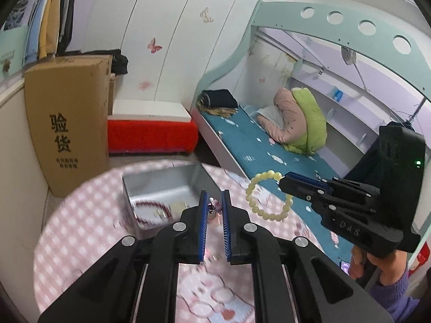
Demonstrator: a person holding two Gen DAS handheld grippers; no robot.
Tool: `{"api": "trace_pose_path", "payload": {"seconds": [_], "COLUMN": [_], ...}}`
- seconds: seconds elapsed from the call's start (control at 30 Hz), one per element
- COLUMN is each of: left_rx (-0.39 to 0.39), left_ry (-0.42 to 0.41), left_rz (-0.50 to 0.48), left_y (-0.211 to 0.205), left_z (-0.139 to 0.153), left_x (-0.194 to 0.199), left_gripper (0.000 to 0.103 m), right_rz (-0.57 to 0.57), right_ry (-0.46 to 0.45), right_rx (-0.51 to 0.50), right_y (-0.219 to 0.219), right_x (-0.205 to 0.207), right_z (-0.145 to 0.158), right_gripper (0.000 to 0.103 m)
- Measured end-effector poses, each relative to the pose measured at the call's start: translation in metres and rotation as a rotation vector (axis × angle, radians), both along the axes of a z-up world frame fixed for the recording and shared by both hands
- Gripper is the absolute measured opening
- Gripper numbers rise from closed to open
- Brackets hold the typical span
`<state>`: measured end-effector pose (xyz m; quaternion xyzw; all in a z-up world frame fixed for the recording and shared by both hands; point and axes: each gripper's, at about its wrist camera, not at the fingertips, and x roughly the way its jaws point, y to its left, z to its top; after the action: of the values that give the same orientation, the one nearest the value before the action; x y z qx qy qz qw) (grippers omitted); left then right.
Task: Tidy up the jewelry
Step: 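Carry the yellow bracelet into the tin and open the left tool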
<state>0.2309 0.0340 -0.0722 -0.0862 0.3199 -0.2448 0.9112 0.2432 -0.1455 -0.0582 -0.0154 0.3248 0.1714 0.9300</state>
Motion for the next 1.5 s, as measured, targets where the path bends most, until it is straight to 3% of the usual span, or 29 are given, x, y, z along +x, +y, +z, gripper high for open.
{"api": "trace_pose_path", "payload": {"seconds": [0.2,0.47,0.67,1.2,1.23,1.3,1.5], "left_rx": [-0.019,0.043,0.125,0.171,0.167,0.153,0.132], "left_ry": [0.053,0.17,0.214,0.246,0.247,0.239,0.214], "left_rz": [0.03,0.05,0.056,0.08,0.081,0.083,0.107], "left_y": [0.012,0.009,0.004,-0.006,-0.006,-0.005,0.0], "left_z": [-0.003,-0.046,-0.076,-0.087,-0.087,-0.084,-0.071], "left_x": [0.043,0.086,0.095,0.1,0.099,0.097,0.086], "left_gripper": [0.009,0.009,0.009,0.01,0.012,0.03,0.04], "right_rz": [0.024,0.032,0.031,0.033,0.034,0.035,0.022], "right_ry": [0.01,0.113,0.189,0.243,0.243,0.244,0.22], "right_rx": [0.034,0.059,0.07,0.083,0.082,0.088,0.107], "right_y": [0.022,0.044,0.048,0.046,0.046,0.045,0.037], "right_x": [0.035,0.08,0.095,0.097,0.097,0.096,0.088], "right_z": [0.003,-0.039,-0.072,-0.092,-0.091,-0.09,-0.077], "right_gripper": [0.01,0.01,0.01,0.011,0.011,0.013,0.013]}}
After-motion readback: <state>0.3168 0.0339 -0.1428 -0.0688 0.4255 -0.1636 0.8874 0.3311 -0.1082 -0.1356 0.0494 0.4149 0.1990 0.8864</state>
